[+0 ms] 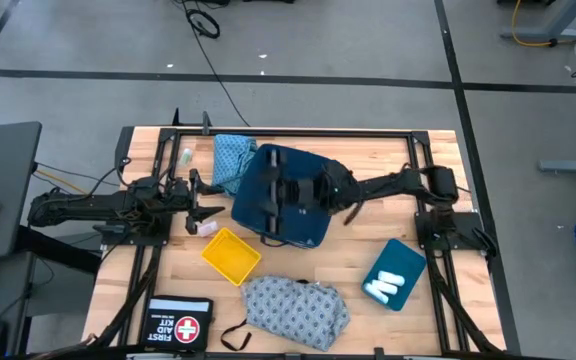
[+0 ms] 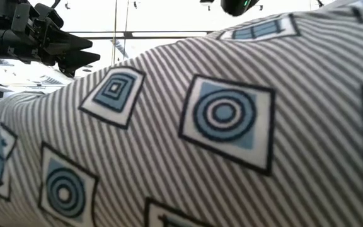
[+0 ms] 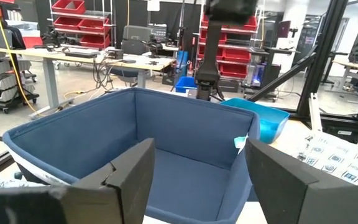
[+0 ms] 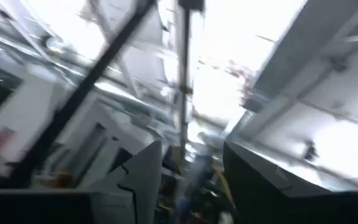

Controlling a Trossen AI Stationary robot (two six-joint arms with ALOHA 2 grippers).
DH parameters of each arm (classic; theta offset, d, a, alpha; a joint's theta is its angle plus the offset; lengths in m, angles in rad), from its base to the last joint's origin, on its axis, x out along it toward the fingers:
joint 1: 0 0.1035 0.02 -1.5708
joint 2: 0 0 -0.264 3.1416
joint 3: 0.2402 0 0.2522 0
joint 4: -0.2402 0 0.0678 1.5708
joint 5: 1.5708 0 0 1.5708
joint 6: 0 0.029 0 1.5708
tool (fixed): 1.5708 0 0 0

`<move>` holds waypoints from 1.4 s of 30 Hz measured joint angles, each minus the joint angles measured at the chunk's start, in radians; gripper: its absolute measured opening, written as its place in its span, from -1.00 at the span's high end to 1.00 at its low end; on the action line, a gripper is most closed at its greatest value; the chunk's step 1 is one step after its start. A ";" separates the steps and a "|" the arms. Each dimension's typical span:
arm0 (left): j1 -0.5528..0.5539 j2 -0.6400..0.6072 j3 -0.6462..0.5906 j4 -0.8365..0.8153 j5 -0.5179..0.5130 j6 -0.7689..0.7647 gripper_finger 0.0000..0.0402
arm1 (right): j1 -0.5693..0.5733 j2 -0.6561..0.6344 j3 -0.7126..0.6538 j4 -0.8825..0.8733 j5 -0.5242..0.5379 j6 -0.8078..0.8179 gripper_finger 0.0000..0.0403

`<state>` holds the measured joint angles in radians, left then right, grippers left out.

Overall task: Pick & place medical supplies in basket/bin
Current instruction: Put the top left transparent pill bottle into the yellow bin

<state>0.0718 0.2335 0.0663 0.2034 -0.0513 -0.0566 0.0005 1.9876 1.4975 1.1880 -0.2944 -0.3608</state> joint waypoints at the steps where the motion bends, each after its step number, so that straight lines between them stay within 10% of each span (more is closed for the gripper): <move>1: 0.000 0.000 0.000 0.000 0.000 0.000 -0.19 | -0.016 0.007 -0.001 -0.006 0.007 0.005 0.12; 14: 0.000 0.004 -0.001 -0.032 0.000 -0.006 -0.19 | -0.077 -0.086 -0.488 0.302 0.222 -0.062 0.13; 32: 0.000 0.013 -0.002 -0.053 -0.004 0.000 -0.19 | -0.076 -0.615 -1.124 0.042 0.425 0.043 0.13; 42: 0.001 0.075 0.014 -0.073 -0.366 -0.093 -0.19 | -0.076 -0.664 -1.213 0.022 0.451 0.061 0.13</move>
<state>0.0731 0.3082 0.0805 0.1306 -0.4170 -0.1500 -0.0753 1.3239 0.2844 1.2105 0.1562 -0.2996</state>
